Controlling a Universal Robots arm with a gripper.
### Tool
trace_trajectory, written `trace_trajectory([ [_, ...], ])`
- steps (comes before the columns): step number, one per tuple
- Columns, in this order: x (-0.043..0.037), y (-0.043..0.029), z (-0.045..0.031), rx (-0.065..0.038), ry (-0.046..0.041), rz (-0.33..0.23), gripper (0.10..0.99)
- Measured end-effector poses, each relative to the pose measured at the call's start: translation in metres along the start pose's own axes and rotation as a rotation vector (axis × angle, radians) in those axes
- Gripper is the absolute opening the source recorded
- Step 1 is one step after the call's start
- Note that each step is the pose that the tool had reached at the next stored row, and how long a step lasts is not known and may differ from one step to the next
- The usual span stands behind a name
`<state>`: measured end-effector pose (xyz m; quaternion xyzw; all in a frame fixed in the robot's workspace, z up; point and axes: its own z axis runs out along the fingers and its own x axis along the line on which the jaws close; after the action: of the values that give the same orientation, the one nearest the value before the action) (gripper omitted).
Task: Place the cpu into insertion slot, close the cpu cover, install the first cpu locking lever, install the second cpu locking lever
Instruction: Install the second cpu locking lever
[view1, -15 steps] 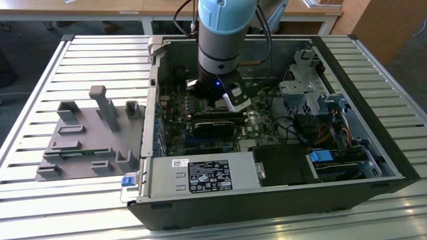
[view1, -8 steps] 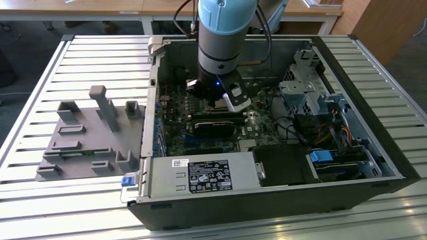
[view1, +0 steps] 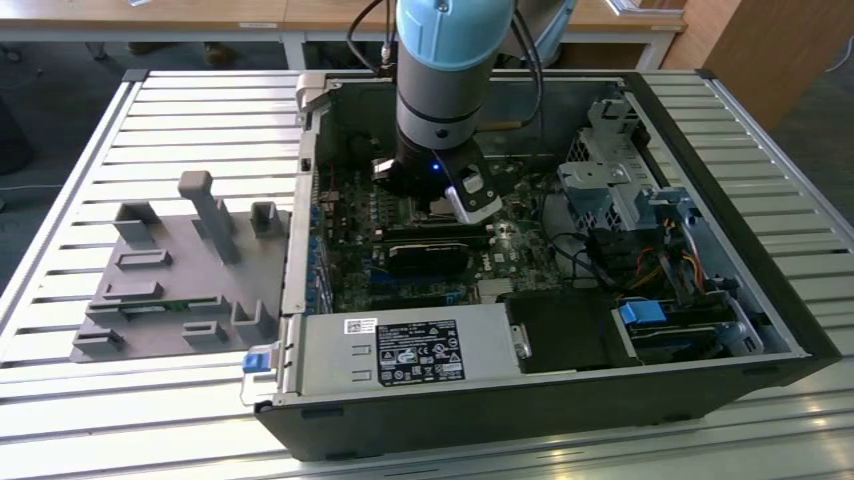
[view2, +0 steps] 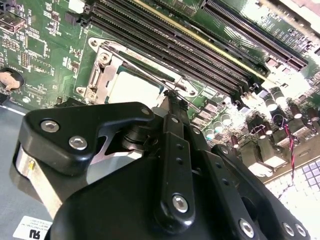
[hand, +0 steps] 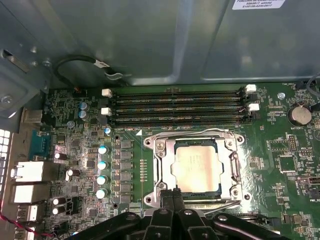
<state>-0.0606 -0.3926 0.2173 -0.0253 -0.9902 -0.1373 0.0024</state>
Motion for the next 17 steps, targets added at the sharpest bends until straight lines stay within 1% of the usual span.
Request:
trace_trajectory([
  [3, 0.0, 0.0007, -0.0026, 0.0, 0.0, 0.0, 0.122],
  [17, -0.0009, 0.0074, -0.0262, 0.0, 0.0001, 0.0, 0.122],
])
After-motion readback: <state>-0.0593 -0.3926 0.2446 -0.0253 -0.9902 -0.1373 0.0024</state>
